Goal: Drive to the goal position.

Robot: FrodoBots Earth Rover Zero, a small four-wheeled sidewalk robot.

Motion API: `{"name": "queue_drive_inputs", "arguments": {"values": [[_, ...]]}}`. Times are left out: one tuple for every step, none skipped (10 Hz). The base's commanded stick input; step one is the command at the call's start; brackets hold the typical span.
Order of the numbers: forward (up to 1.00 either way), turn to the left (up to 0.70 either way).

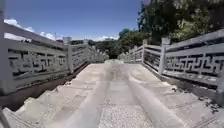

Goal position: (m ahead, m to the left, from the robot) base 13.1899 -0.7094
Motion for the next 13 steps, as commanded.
{"name": "queue_drive_inputs", "arguments": {"values": [[0.45,0.27],[0.45,0.13],[0.45,0.00],[0.45,0.00],[0.45,0.00],[0.45,0.00],[0.45,0.00],[0.45,0.00],[0.45,0.00],[0.45,0.00],[0.45,0.00],[0.45,0.00],[0.45,-0.01]]}}
